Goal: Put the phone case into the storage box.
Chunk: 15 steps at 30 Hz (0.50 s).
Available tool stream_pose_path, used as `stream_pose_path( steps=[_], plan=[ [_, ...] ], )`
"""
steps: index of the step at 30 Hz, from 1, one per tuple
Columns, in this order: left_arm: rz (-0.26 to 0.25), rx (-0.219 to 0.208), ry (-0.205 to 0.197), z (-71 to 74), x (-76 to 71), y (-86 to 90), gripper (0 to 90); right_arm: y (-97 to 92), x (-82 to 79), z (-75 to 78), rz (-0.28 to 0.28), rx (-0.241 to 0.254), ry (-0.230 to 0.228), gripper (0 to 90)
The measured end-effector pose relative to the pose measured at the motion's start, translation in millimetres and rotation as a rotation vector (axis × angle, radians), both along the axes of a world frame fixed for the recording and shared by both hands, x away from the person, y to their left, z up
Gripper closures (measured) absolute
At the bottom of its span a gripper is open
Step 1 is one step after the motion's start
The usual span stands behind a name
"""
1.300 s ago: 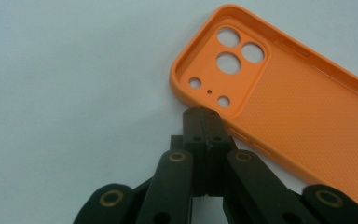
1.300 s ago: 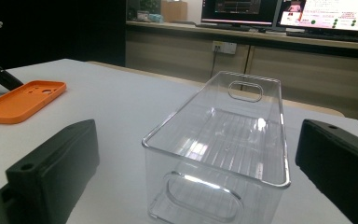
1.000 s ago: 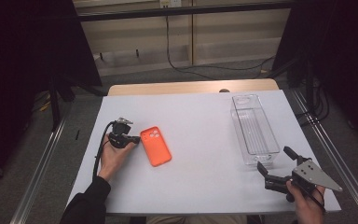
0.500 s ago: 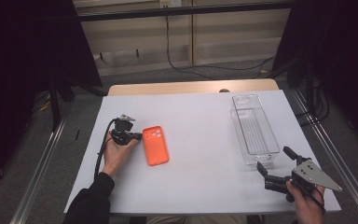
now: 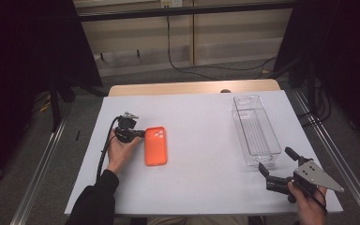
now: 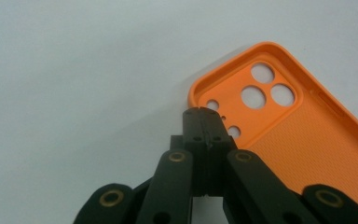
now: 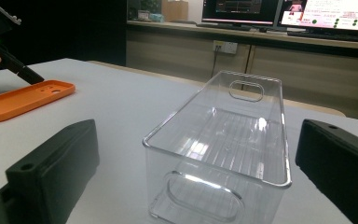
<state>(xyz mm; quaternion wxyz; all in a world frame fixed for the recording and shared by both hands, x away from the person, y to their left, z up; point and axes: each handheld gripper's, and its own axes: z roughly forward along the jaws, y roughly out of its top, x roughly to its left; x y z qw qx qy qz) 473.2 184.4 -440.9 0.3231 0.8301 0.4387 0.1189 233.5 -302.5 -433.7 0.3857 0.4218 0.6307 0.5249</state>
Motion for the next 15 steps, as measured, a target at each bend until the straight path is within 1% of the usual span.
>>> stream_pose_path(
  steps=[1,4,5,6,7,11,12,13,14,15],
  plan=[
    [0.002,0.006,-0.004,0.0,0.5,-0.4,90.0,0.0,-0.1,0.1,-0.002,0.001,0.001,0.0],
    [0.001,-0.002,-0.005,-0.8,2.2,-1.9,90.0,0.0,-0.1,0.0,-0.001,0.0,0.001,0.0],
    [0.004,0.001,-0.013,-1.1,2.8,-2.7,90.0,0.0,0.0,0.0,-0.001,0.0,0.001,0.0],
    [-0.003,0.003,-0.013,-0.8,3.9,-2.9,90.0,0.0,0.0,0.0,-0.001,0.0,0.001,0.0],
    [0.006,-0.003,-0.015,-1.3,4.4,-4.5,90.0,0.0,0.1,-0.1,-0.002,-0.003,0.002,0.0],
    [0.0,0.001,-0.019,-1.7,7.0,-7.5,90.0,-0.1,0.1,-0.1,0.0,-0.001,0.001,0.0],
    [0.004,-0.005,-0.019,-2.0,7.5,-8.4,90.0,-0.2,0.0,-0.1,-0.002,-0.001,0.002,0.0],
    [-0.001,-0.003,-0.019,-2.1,8.4,-8.4,90.0,-0.1,-0.1,0.0,-0.004,-0.001,0.004,0.0],
    [0.002,-0.014,-0.012,-2.8,8.5,-9.5,90.0,-0.2,0.0,0.0,-0.001,-0.001,0.002,0.0],
    [-0.002,-0.002,-0.021,-2.5,9.3,-9.4,90.0,-0.1,-0.1,0.0,-0.001,-0.001,0.001,0.0]
  ],
)
